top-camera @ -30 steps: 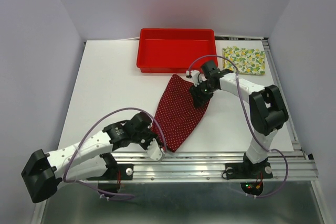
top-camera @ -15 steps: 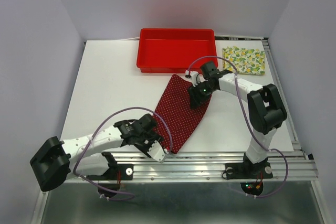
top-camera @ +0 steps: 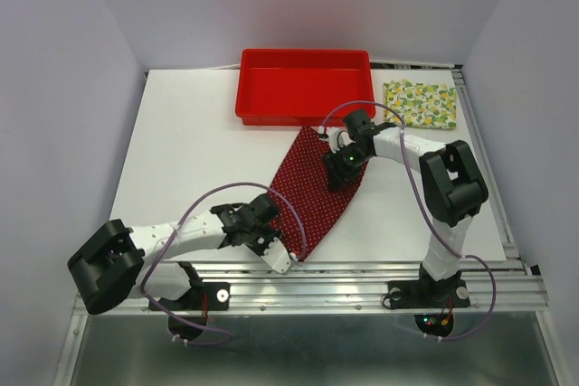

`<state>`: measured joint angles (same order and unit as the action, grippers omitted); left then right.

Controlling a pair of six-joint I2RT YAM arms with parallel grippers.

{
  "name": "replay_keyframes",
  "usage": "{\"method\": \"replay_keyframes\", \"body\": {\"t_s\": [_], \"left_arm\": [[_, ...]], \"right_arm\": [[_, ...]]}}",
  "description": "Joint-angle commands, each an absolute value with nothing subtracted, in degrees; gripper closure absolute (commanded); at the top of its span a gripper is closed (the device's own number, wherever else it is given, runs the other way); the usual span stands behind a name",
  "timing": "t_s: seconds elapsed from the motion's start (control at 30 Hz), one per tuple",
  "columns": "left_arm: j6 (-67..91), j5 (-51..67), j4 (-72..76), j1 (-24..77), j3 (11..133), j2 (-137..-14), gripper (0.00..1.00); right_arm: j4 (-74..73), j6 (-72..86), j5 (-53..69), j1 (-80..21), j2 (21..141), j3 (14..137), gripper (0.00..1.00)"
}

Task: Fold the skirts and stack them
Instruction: Fold the skirt

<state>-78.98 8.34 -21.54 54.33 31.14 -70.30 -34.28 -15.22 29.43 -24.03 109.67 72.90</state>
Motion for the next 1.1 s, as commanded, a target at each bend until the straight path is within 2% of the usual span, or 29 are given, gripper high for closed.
{"method": "replay_keyframes", "body": {"t_s": [0.0,0.37,0.67,1.07], "left_arm": [[-78.5,13.0,-27.4,54.4,32.5,-70.8,1.00],[-73.7,21.4,-42.0,54.5,45.1,-72.5,1.00],[-69.3,28.7,-48.6,54.3,54.6,-78.5,1.00],[-66.3,35.4,-55.4,53.1,64.3,-83.8,1.00]], "right_arm": [[-31.8,-16.9,25.8,-24.1,113.1,72.1,0.47],[-31.4,-17.0,22.9,-24.1,108.8,77.2,0.47],[-29.2,-11.0,31.0,-24.1,106.1,80.5,0.44],[-6.4,3.3,37.7,-24.1,113.8,77.3,0.38]]}}
